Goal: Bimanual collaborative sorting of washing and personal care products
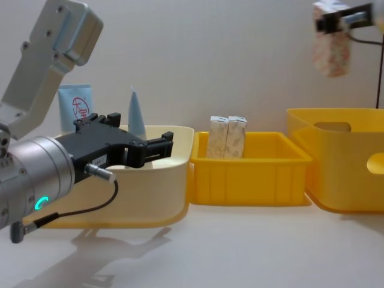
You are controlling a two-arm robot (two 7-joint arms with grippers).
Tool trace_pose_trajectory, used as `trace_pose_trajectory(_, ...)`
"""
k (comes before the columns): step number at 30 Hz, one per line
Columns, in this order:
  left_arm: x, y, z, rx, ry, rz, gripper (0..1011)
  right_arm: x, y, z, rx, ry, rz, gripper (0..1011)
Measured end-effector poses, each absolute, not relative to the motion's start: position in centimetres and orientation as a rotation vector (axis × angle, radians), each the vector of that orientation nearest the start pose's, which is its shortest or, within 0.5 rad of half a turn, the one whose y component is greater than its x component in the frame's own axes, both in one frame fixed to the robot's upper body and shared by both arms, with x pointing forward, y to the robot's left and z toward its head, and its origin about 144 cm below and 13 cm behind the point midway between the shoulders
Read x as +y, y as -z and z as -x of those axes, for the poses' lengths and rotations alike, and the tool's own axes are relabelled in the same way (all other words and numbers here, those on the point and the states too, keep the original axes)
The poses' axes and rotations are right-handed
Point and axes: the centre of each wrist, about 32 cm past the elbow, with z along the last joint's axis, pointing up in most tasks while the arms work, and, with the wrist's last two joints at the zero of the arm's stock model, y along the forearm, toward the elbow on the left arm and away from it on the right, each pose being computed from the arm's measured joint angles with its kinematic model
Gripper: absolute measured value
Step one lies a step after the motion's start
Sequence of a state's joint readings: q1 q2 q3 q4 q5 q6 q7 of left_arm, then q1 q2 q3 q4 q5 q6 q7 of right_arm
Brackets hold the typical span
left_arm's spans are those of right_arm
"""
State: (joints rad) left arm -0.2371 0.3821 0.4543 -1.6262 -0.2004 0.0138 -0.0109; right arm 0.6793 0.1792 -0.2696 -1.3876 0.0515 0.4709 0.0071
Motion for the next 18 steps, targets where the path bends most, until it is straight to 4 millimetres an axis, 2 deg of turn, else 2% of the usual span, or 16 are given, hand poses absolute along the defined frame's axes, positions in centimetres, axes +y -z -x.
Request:
trace_pose_trajectory(9,19.8,-120.4,-49.2,-0.268,-1.124,-0.061,1000,-24.1,-134.7,-60.4,-0.151,1.474,0.265,404)
trace_pose_trajectory(18,19.8,-120.4,-49.2,-0.268,-1.124,-0.061,1000,-26.0,-133.9,-61.1,-0.066,1.434,0.323,404)
